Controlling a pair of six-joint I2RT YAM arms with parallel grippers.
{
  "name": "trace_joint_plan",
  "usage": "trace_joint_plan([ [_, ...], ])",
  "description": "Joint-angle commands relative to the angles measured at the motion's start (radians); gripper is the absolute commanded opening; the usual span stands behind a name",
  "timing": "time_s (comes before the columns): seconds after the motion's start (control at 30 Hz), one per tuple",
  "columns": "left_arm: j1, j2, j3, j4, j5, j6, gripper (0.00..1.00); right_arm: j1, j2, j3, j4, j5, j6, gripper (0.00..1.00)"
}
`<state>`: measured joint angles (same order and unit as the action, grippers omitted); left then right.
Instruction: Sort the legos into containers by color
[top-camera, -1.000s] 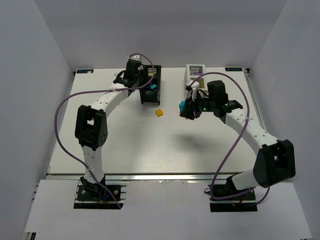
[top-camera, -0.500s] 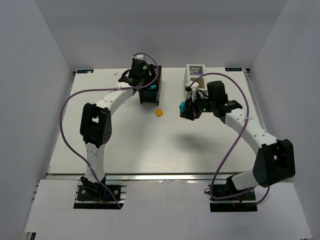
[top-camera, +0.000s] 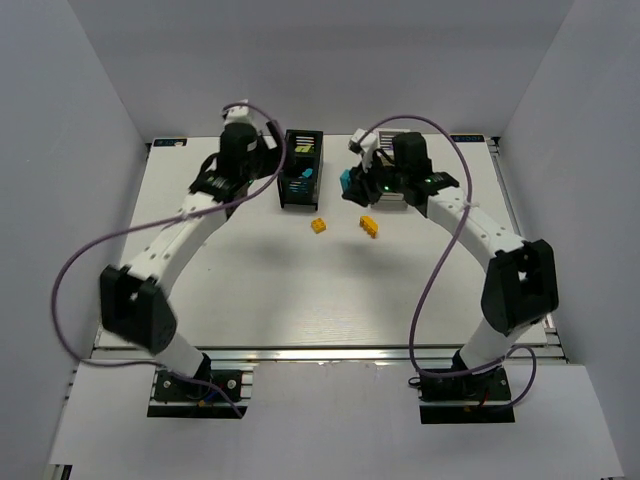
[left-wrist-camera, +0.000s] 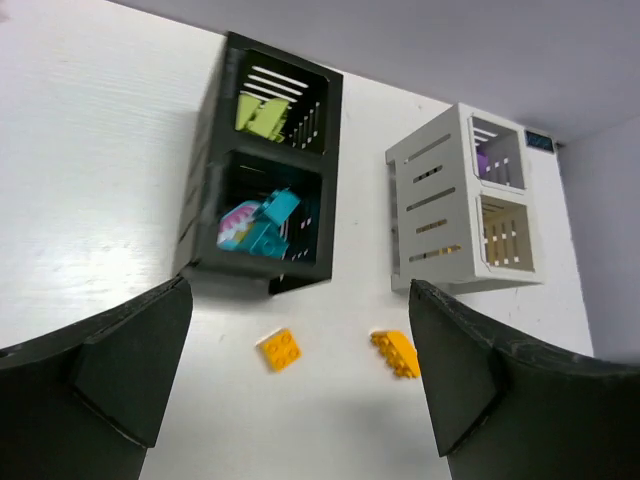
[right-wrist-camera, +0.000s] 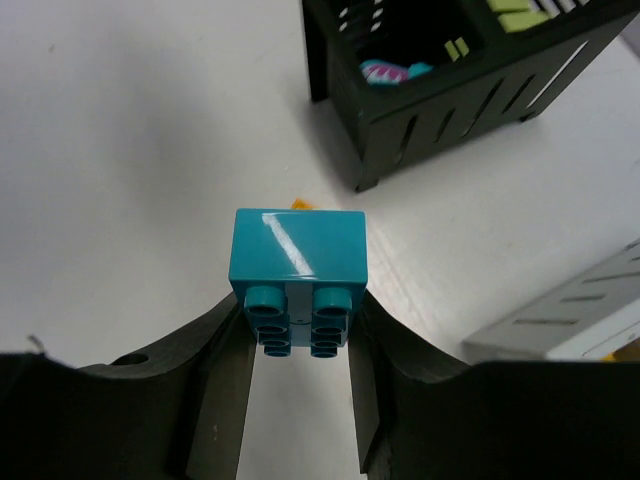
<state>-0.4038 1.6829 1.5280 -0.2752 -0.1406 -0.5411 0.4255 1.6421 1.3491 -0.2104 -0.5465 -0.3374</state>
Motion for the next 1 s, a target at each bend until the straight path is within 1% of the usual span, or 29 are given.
trace_joint_plan([
  [0.0, -0.001, -0.284, -0.207, 0.01, -0.111, -0.02, 0.98, 0.048, 0.086, 0.106, 0.158, 0.118, 0.075, 0.0],
  [0.03, 0.002, -0.34, -0.27, 0.008, -0.125, -0.028, 0.98, 0.056, 0.113, 0.161, 0.169, 0.137, 0.089, 0.0],
  [0.07, 0.005, -0.395, -0.39, 0.002, -0.135, -0.049, 0.98, 0.064, 0.139, 0.189, 0.178, 0.154, 0.106, 0.0],
  [0.1, 0.005, -0.447, -0.446, -0.018, -0.16, -0.066, 0.98, 0.073, 0.186, 0.215, 0.187, 0.154, 0.122, 0.0],
  [0.13, 0.008, -0.553, -0.498, -0.024, -0.163, -0.098, 0.98, 0.076, 0.208, 0.261, 0.2, 0.154, 0.158, 0.0],
  [0.17, 0.008, -0.602, -0.549, -0.028, -0.163, -0.112, 0.98, 0.081, 0.228, 0.28, 0.235, 0.158, 0.178, 0.01],
  [0.2, 0.008, -0.65, -0.636, -0.044, -0.163, -0.128, 0.98, 0.087, 0.269, 0.298, 0.252, 0.166, 0.195, 0.02],
  [0.23, 0.008, -0.736, -0.675, -0.054, -0.159, -0.166, 0.98, 0.09, 0.287, 0.315, 0.282, 0.171, 0.219, 0.02],
  [0.3, 0.008, -0.81, -0.767, -0.088, -0.143, -0.2, 0.98, 0.107, 0.355, 0.384, 0.301, 0.197, 0.232, 0.03],
  [0.33, 0.008, -0.842, -0.791, -0.102, -0.137, -0.238, 0.98, 0.113, 0.379, 0.415, 0.304, 0.204, 0.239, 0.02],
  [0.37, 0.008, -0.905, -0.818, -0.113, -0.134, -0.256, 0.98, 0.117, 0.406, 0.486, 0.296, 0.209, 0.251, 0.02],
  [0.43, 0.008, -0.989, -0.886, -0.133, -0.122, -0.299, 0.98, 0.134, 0.47, 0.542, 0.304, 0.229, 0.255, 0.03],
  [0.6, 0.008, -1.104, -0.966, -0.195, -0.122, -0.362, 0.98, 0.154, 0.576, 0.645, 0.33, 0.295, 0.273, 0.1],
  [0.77, 0.008, -1.157, -0.991, -0.237, -0.129, -0.381, 0.98, 0.154, 0.616, 0.673, 0.348, 0.329, 0.261, 0.14],
  [0.87, 0.008, -1.163, -0.997, -0.243, -0.134, -0.382, 0.98, 0.154, 0.631, 0.68, 0.348, 0.329, 0.253, 0.22],
  [0.97, 0.008, -1.151, -1.002, -0.226, -0.123, -0.382, 0.98, 0.156, 0.642, 0.68, 0.348, 0.326, 0.252, 0.34],
])
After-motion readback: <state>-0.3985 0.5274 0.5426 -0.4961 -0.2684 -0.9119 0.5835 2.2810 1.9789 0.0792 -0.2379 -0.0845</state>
